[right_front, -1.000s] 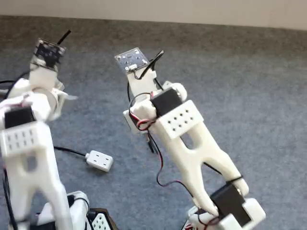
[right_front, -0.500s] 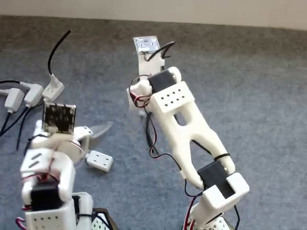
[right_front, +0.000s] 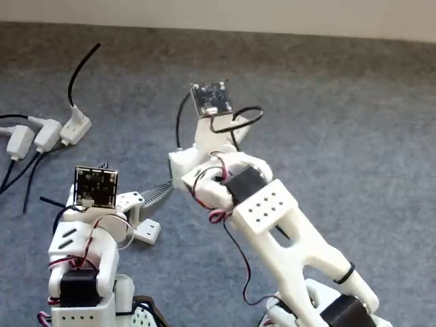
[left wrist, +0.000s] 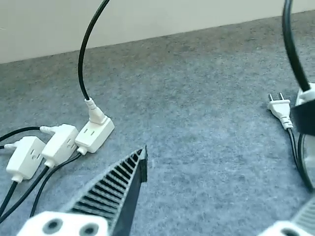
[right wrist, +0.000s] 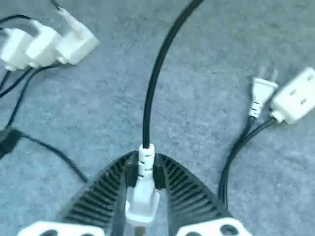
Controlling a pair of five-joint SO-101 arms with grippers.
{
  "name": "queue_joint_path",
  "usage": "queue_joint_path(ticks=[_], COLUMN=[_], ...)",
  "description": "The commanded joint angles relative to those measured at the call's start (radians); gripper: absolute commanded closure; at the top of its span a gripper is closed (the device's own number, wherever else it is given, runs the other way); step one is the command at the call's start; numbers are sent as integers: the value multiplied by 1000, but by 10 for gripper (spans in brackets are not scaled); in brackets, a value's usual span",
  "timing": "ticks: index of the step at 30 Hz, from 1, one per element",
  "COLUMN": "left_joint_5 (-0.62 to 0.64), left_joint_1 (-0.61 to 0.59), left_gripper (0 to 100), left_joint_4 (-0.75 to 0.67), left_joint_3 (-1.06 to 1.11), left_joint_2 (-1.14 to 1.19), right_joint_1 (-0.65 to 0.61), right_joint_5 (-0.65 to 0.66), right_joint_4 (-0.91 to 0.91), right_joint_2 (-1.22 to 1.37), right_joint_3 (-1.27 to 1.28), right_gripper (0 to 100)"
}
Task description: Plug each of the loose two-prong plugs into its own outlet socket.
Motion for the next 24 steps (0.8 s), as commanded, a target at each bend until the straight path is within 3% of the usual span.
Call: queue_joint_path(ticks=[1,17,24], left_joint_5=[6,8,5], left_joint_1=[35,93,88], left_gripper=[522,546,546], left_joint_4=[-20,75,-43], left_joint_3=[-2,-42,53], left_joint_2=[4,-5,4], right_joint_1=[-31,-59,-124], right_joint_5=[26,46,21], right_joint_4=[18,-68,7], right_joint_2=[-27,189,67], right_joint_3=[-10,-30,-24], right_gripper=[993,993,993])
